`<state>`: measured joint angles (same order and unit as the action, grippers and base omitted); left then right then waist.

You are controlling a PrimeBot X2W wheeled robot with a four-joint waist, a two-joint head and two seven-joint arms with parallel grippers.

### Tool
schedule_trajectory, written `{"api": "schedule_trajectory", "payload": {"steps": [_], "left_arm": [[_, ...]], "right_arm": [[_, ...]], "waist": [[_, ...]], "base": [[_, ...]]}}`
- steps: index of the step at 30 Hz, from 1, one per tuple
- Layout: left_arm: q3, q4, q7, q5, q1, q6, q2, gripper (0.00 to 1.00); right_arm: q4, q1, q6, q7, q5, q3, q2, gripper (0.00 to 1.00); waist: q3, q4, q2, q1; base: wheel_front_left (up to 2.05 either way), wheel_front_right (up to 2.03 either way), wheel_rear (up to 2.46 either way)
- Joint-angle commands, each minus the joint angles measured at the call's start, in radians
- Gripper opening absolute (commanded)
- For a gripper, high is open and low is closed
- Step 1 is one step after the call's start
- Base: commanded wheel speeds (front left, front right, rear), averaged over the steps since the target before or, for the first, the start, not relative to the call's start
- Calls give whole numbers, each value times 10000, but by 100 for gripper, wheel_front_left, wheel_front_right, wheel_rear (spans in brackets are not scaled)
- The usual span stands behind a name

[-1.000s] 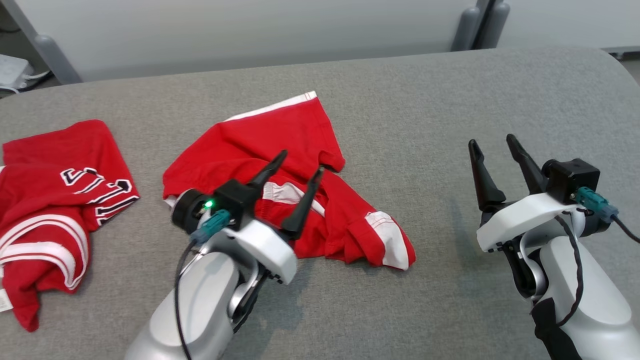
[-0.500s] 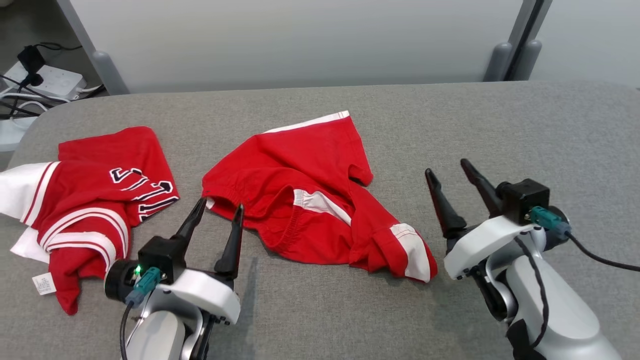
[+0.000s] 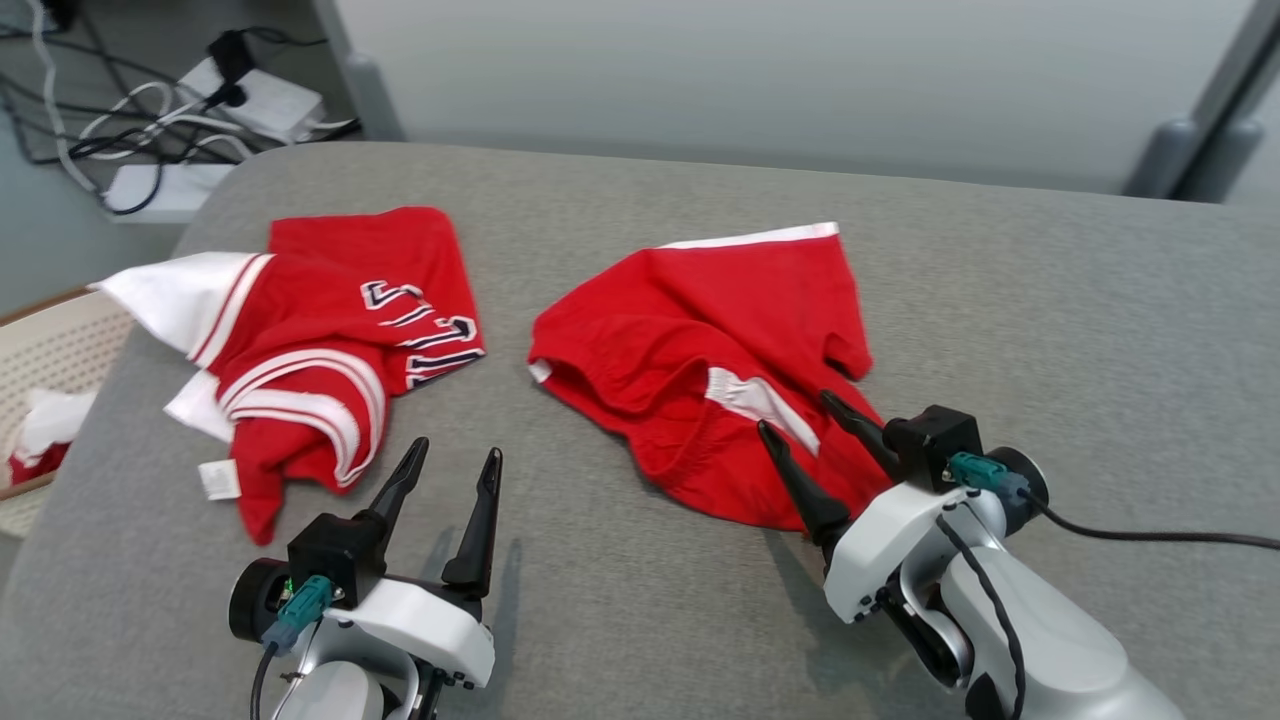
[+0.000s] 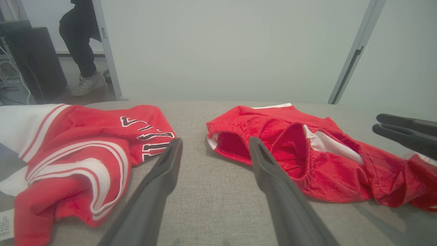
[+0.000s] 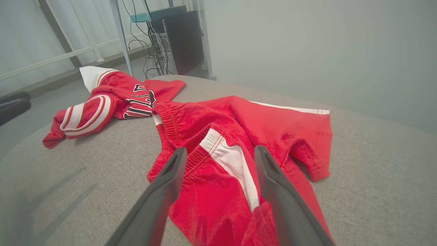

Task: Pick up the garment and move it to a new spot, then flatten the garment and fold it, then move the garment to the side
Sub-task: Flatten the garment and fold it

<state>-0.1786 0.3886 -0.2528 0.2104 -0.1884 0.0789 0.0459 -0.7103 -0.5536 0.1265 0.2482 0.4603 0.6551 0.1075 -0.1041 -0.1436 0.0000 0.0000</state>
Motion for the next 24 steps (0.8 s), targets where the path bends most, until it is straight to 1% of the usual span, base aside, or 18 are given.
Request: {"api": "schedule_trajectory", "payload": {"steps": [1,5,10,19,24], "left_arm": [[273,-294,-89,-118,-89,69,87,100],[66,-298,-89,-135,-45,160,54,100],[-203,-398,-89,192,-46,115,47,100],[-588,-527,-89,418,-247,-29,45,100],[-821,-585,-89,567,-322,-55,44,100]], "right_arm": [[1,-296,42,136,110,79,-77,100],[-487,-516,42,136,10,-101,-61,100],[-788,-702,42,136,-219,-400,-85,100],[-1296,-969,42,136,-835,-1091,-179,100],[-1595,-1112,42,136,-1171,-1269,-317,100]], "waist": [[-106,-517,0,0],[-228,-1034,0,0],[-399,-1414,0,0],[-597,-1586,0,0],[-668,-1613,0,0]], "base": [[0,0,0],[0,0,0],[0,0,0],[0,0,0],[0,0,0]]}}
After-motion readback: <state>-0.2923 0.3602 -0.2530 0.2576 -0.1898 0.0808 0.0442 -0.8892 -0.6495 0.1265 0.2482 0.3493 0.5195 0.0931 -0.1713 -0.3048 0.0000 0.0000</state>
